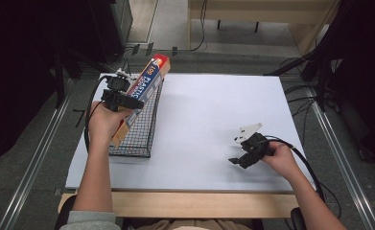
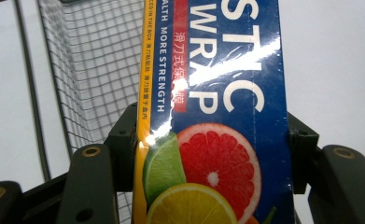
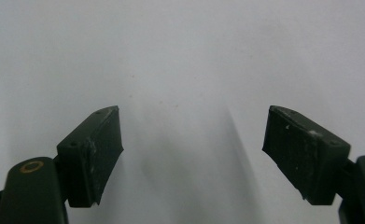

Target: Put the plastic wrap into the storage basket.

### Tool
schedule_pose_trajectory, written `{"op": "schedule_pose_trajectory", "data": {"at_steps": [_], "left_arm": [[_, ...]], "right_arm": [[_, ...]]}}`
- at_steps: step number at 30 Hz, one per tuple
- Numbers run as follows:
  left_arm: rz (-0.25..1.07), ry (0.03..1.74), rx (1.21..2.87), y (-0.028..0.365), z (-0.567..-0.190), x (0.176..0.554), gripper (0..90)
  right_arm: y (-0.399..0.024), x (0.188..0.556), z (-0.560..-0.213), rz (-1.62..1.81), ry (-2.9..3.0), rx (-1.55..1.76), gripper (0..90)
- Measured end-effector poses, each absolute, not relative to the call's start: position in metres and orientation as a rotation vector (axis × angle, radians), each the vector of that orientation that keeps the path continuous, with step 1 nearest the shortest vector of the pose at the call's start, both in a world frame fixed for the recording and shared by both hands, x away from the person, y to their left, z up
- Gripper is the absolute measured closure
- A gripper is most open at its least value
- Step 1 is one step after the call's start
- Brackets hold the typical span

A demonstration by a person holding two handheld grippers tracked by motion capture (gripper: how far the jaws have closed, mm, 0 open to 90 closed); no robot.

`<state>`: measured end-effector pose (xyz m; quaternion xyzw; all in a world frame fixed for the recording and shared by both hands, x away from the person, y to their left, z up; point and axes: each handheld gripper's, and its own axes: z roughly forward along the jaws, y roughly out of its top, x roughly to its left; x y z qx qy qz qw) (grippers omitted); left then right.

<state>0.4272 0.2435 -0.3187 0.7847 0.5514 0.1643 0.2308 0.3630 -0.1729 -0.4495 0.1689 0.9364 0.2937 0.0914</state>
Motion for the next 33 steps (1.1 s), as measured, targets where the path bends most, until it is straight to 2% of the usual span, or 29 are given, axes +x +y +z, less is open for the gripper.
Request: {"op": "schedule_pose_trajectory", "data": {"at_steps": [14, 19, 22, 25, 33], "left_arm": [[0.471, 1.631, 2.090, 0.246, -0.337, 0.450, 40.1], [0.528, 1.682, 2.108, 0.241, -0.345, 0.455, 40.1], [0.468, 1.695, 2.057, 0.245, -0.350, 0.457, 40.1], [0.508, 1.717, 2.059, 0.244, -0.355, 0.459, 40.0], [0.514, 1.760, 2.094, 0.243, -0.368, 0.463, 40.0]], "right_arm": [[-0.176, 0.359, -0.448, 0.883, 2.777, 0.495, 20.3], [-0.177, 0.359, -0.448, 0.878, 2.779, 0.490, 20.3], [-0.177, 0.359, -0.448, 0.878, 2.781, 0.490, 20.4], [-0.176, 0.359, -0.449, 0.879, 2.784, 0.487, 20.3], [-0.176, 0.359, -0.449, 0.871, 2.787, 0.484, 20.3]]}}
